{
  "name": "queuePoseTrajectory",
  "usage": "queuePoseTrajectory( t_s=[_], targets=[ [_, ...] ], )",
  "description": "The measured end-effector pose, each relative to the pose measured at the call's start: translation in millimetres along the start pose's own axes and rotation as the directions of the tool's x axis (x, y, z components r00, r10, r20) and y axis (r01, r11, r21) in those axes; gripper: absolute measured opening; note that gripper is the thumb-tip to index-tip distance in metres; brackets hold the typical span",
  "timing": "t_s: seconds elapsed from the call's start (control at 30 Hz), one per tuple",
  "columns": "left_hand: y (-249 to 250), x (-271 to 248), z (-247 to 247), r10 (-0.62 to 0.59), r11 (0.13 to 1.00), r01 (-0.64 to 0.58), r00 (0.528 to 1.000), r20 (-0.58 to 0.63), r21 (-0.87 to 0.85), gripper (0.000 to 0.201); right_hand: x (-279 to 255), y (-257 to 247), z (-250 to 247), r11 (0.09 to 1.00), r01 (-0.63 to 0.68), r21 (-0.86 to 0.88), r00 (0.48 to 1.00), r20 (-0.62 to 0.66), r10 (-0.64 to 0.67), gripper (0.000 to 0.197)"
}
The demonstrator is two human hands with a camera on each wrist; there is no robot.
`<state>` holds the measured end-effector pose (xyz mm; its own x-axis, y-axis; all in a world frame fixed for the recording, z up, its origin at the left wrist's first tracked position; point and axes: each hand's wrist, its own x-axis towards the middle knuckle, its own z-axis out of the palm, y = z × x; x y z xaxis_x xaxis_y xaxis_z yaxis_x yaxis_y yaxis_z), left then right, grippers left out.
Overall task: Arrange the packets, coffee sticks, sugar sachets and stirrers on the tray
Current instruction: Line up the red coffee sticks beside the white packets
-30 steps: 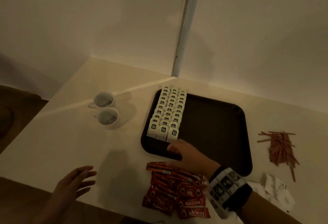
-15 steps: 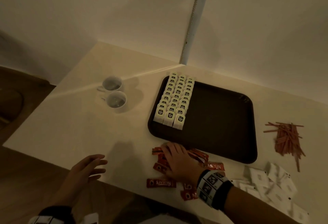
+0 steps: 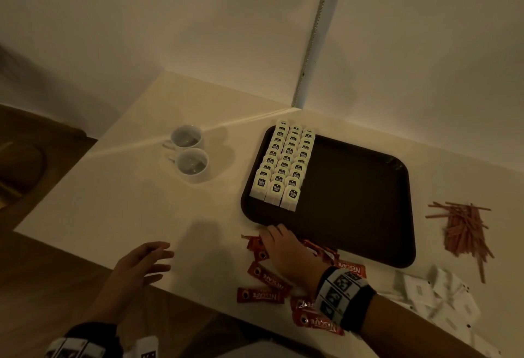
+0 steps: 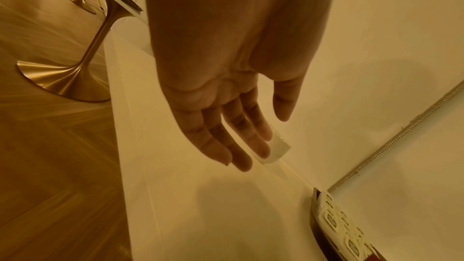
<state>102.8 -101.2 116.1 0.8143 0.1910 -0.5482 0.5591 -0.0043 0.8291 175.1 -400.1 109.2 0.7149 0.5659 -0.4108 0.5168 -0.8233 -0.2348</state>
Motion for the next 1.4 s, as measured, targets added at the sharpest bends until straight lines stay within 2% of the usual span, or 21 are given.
queuePoseTrajectory(
  t_s=[0.07, 0.17, 0.23, 0.3, 0.37, 0.4, 0.43, 0.47, 0.5, 0.6, 0.63, 0.67, 0.73, 0.8, 0.93, 1.1, 1.17, 1.23, 1.3, 1.33, 1.4],
  targets=[
    [10.9, -2.6, 5.7, 0.033, 0.999, -0.033, 0.999, 0.015, 0.026, 0.020, 0.0, -0.2, -11.3, 0.998, -0.011, 0.058, 0.998, 0.054, 0.008, 0.053],
    [36.5, -5.4, 21.1, 0.101, 0.992, -0.105, 0.993, 0.061, 0.066, 0.020, -1.9, -1.9, -32.4, 0.927, -0.090, 0.365, 0.995, 0.068, 0.069, 0.049],
    [58.9, -4.8, 37.2, 0.157, 0.980, -0.169, 0.980, 0.125, 0.100, 0.017, -9.0, -1.7, -53.9, 0.816, -0.089, 0.572, 0.994, 0.001, 0.108, 0.035],
    [83.8, -1.7, 59.2, 0.191, 0.968, -0.224, 0.948, 0.253, 0.110, 0.027, -19.0, 0.9, -82.0, 0.693, -0.014, 0.720, 0.986, -0.103, 0.128, 0.025],
    [108.5, 1.7, 89.8, 0.161, 0.969, -0.227, 0.880, 0.447, 0.098, 0.046, -29.9, 3.6, -114.0, 0.511, 0.121, 0.851, 0.962, -0.228, 0.151, 0.023],
    [120.3, 2.7, 108.0, 0.131, 0.978, -0.199, 0.828, 0.545, 0.066, 0.057, -32.1, 5.6, -127.4, 0.418, 0.192, 0.888, 0.940, -0.289, 0.184, 0.023],
    [130.1, 4.3, 127.1, 0.104, 0.989, -0.145, 0.775, 0.624, 0.015, 0.070, -33.0, 7.5, -139.9, 0.347, 0.268, 0.899, 0.906, -0.357, 0.226, 0.024],
    [138.6, 5.8, 146.9, 0.083, 0.996, -0.068, 0.736, 0.672, -0.049, 0.078, -31.1, 9.5, -149.4, 0.326, 0.336, 0.884, 0.859, -0.429, 0.279, 0.024],
    [146.6, 7.3, 165.6, 0.071, 0.992, 0.022, 0.721, 0.689, -0.125, 0.079, -28.8, 11.1, -158.6, 0.348, 0.390, 0.853, 0.796, -0.502, 0.337, 0.022],
    [167.8, 11.5, 209.9, 0.041, 0.893, 0.261, 0.763, 0.645, -0.366, 0.065, -23.3, 18.6, -181.7, 0.539, 0.497, 0.680, 0.530, -0.730, 0.431, 0.017],
    [174.5, 11.6, 220.0, 0.042, 0.849, 0.302, 0.780, 0.624, -0.435, 0.060, -23.2, 21.5, -187.5, 0.603, 0.510, 0.613, 0.451, -0.788, 0.419, 0.018],
    [181.4, 10.7, 228.7, 0.044, 0.809, 0.327, 0.796, 0.604, -0.489, 0.055, -23.3, 25.0, -190.8, 0.649, 0.511, 0.564, 0.393, -0.824, 0.407, 0.019],
    [192.6, 9.8, 240.6, 0.049, 0.754, 0.337, 0.827, 0.559, -0.564, 0.049, -25.9, 28.7, -193.9, 0.679, 0.522, 0.517, 0.337, -0.856, 0.393, 0.022],
    [200.7, 9.7, 249.4, 0.055, 0.742, 0.309, 0.857, 0.513, -0.595, 0.044, -28.4, 32.2, -191.6, 0.673, 0.539, 0.506, 0.306, -0.862, 0.403, 0.023],
    [213.3, 8.2, 261.0, 0.095, 0.749, 0.294, 0.839, 0.536, -0.593, 0.051, -27.4, 44.0, -184.4, 0.610, 0.575, 0.546, 0.285, -0.832, 0.476, 0.018],
    [223.2, 7.5, 273.3, 0.157, 0.777, 0.279, 0.782, 0.603, -0.565, 0.062, -28.4, 58.0, -178.1, 0.464, 0.615, 0.637, 0.358, -0.751, 0.555, 0.027],
    [222.9, 8.7, 276.1, 0.157, 0.817, 0.266, 0.752, 0.641, -0.512, 0.064, -28.0, 64.3, -175.7, 0.426, 0.609, 0.669, 0.379, -0.717, 0.585, 0.029],
    [224.3, 9.8, 275.7, 0.165, 0.901, 0.159, 0.735, 0.657, -0.404, 0.060, -27.9, 72.0, -174.1, 0.394, 0.596, 0.700, 0.429, -0.692, 0.581, 0.030],
    [228.0, 14.1, 273.9, 0.219, 0.943, 0.005, 0.745, 0.630, -0.334, 0.052, -29.5, 78.8, -171.7, 0.383, 0.576, 0.722, 0.520, -0.685, 0.510, 0.037],
    [231.6, 16.4, 274.3, 0.249, 0.942, -0.039, 0.746, 0.617, -0.334, 0.048, -30.9, 81.7, -170.7, 0.398, 0.553, 0.732, 0.564, -0.680, 0.468, 0.042],
    [238.6, 21.2, 277.4, 0.271, 0.932, -0.042, 0.740, 0.615, -0.360, 0.040, -32.4, 84.7, -170.5, 0.484, 0.461, 0.744, 0.630, -0.658, 0.412, 0.046]
  ],
)
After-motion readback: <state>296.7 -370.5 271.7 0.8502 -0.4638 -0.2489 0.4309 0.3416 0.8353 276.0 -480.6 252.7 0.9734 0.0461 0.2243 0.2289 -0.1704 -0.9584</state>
